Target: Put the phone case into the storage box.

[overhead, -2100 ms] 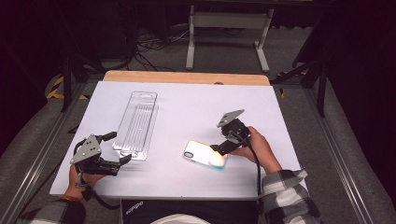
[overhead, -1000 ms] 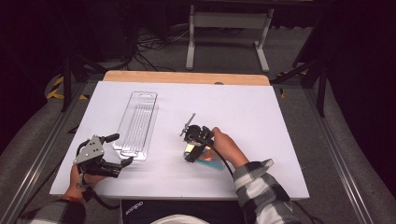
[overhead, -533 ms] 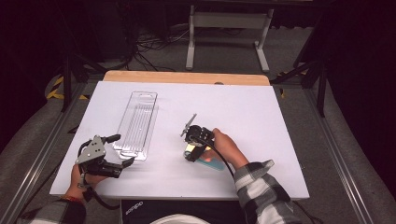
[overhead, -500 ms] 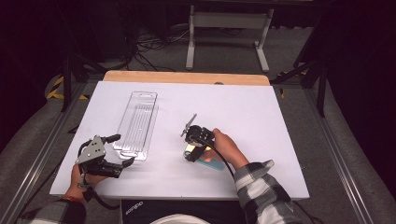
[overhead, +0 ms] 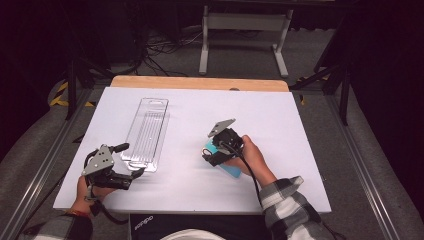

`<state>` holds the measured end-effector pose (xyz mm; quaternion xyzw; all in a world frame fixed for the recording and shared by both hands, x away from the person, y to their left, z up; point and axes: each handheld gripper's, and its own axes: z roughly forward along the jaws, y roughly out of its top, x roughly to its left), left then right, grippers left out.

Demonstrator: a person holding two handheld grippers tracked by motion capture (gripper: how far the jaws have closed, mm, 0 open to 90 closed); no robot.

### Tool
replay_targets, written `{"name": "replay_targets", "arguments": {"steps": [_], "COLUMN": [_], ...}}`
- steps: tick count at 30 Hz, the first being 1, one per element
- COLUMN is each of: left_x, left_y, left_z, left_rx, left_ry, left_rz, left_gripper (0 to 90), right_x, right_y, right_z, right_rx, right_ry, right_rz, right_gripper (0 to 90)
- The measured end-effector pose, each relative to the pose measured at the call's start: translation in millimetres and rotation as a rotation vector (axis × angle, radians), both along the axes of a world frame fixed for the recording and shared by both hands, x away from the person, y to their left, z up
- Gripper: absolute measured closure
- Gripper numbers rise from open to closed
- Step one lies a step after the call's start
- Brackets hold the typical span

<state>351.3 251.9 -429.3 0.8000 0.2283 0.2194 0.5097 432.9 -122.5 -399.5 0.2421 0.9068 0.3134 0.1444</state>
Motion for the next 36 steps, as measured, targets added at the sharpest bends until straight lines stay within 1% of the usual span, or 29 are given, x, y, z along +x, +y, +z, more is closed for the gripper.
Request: {"name": "replay_targets", "arguments": {"steps": [1, 2, 3, 5, 6, 7, 8, 9, 10, 11, 12, 13, 15, 16, 19, 21, 23, 24, 25, 26, 28, 29, 30, 32, 33, 34, 35, 36], "left_x": [-0.1, 0.0, 0.3, -0.1, -0.3, -0.7, -0.7, -0.8, -0.6, -1.3, -1.4, -1.9, -3.5, -3.5, -7.1, -9.2, -9.7, -9.1, -6.7, -6.7, -3.8, -3.2, -2.4, -1.0, 0.1, 0.3, 1.4, 3.0], "left_y": [-0.3, -0.3, -0.1, 0.1, 0.5, 1.0, 1.0, 1.6, 1.4, -0.3, -0.9, -2.8, -7.9, -7.9, -16.8, -23.2, -28.7, -32.4, -39.1, -39.1, -50.6, -53.8, -58.9, -73.5, -78.6, -83.3, -89.5, -95.1], "left_z": [-0.2, -0.2, 0.0, 0.5, 1.1, 1.8, 1.8, 2.6, 3.0, 4.8, 5.3, 6.2, 9.0, 9.0, 14.0, 17.1, 20.1, 20.8, 22.5, 22.5, 24.7, 26.0, 26.9, 29.0, 29.7, 29.5, 29.3, 29.2], "left_rx": [-0.003, -0.003, -0.001, -0.002, 0.003, -0.002, -0.002, -0.012, -0.021, -0.026, -0.027, -0.037, -0.051, -0.051, -0.052, -0.055, -0.065, -0.072, -0.072, -0.072, -0.081, -0.079, -0.089, -0.111, -0.116, -0.126, -0.129, -0.122], "left_ry": [-0.004, -0.003, -0.007, -0.007, -0.012, -0.013, -0.013, -0.008, -0.009, -0.005, -0.006, -0.007, 0.001, 0.001, -0.014, -0.021, -0.015, -0.017, -0.01, -0.01, -0.011, -0.006, -0.008, 0.01, 0.014, 0.021, 0.027, 0.033], "left_rz": [0.004, 0.003, 0.005, 0.006, 0.009, 0.013, 0.013, 0.015, 0.019, 0.015, 0.013, 0.008, -0.021, -0.021, -0.049, -0.062, -0.092, -0.097, -0.116, -0.116, -0.13, -0.14, -0.149, -0.173, -0.187, -0.191, -0.194, -0.195], "left_gripper": [6.2, 6.2, 6.2, 6.2, 6.2, 6.2, 6.3, 6.3, 6.4, 6.4, 6.4, 6.3, 6.2, 6.2, 6.2, 6.5, 7.1, 7.8, 8.2, 8.5, 8.7, 8.7, 8.9, 9.6, 10.0, 10.4, 11.2, 12.3], "right_x": [-1.9, -3.5, -5.5, -9.5, -11.5, -13.0, -13.0, -14.6, -17.2, -18.1, -19.7, -20.6, -23.6, -23.6, -29.6, -33.0, -35.8, -38.5, -39.3, -39.3, -41.3, -42.3, -42.9, -45.1, -46.2, -47.0, -47.8, -48.7], "right_y": [-3.8, -5.3, -7.5, -10.7, -12.4, -13.8, -13.8, -16.1, -19.7, -20.8, -22.5, -22.9, -24.2, -24.2, -24.0, -22.7, -21.3, -19.7, -19.2, -19.2, -18.0, -17.1, -16.5, -14.1, -12.8, -11.2, -10.0, -8.3], "right_z": [3.7, 5.6, 7.8, 11.9, 14.2, 16.6, 16.6, 19.8, 25.7, 27.4, 30.3, 31.4, 35.4, 35.4, 42.6, 45.6, 47.8, 49.4, 49.9, 49.9, 51.3, 51.7, 51.8, 51.4, 50.9, 50.2, 49.7, 49.1], "right_rx": [0.024, 0.041, 0.056, 0.082, 0.092, 0.104, 0.104, 0.136, 0.186, 0.203, 0.23, 0.24, 0.269, 0.269, 0.329, 0.354, 0.374, 0.389, 0.395, 0.395, 0.414, 0.422, 0.425, 0.44, 0.447, 0.453, 0.459, 0.466], "right_ry": [-0.017, -0.022, -0.043, -0.076, -0.101, -0.123, -0.123, -0.143, -0.175, -0.188, -0.204, -0.212, -0.245, -0.245, -0.292, -0.311, -0.324, -0.339, -0.341, -0.341, -0.353, -0.353, -0.353, -0.365, -0.365, -0.368, -0.367, -0.367], "right_rz": [-0.014, -0.024, -0.031, -0.051, -0.063, -0.076, -0.076, -0.088, -0.113, -0.117, -0.12, -0.125, -0.137, -0.137, -0.152, -0.154, -0.151, -0.155, -0.155, -0.155, -0.159, -0.159, -0.157, -0.159, -0.159, -0.16, -0.156, -0.15], "right_gripper": [17.5, 17.6, 17.5, 17.5, 17.5, 17.5, 17.5, 17.5, 17.5, 17.5, 17.5, 17.5, 17.5, 17.5, 17.5, 17.5, 17.5, 17.5, 17.5, 17.5, 17.5, 17.5, 17.5, 17.5, 17.5, 17.5, 17.5, 17.5]}}
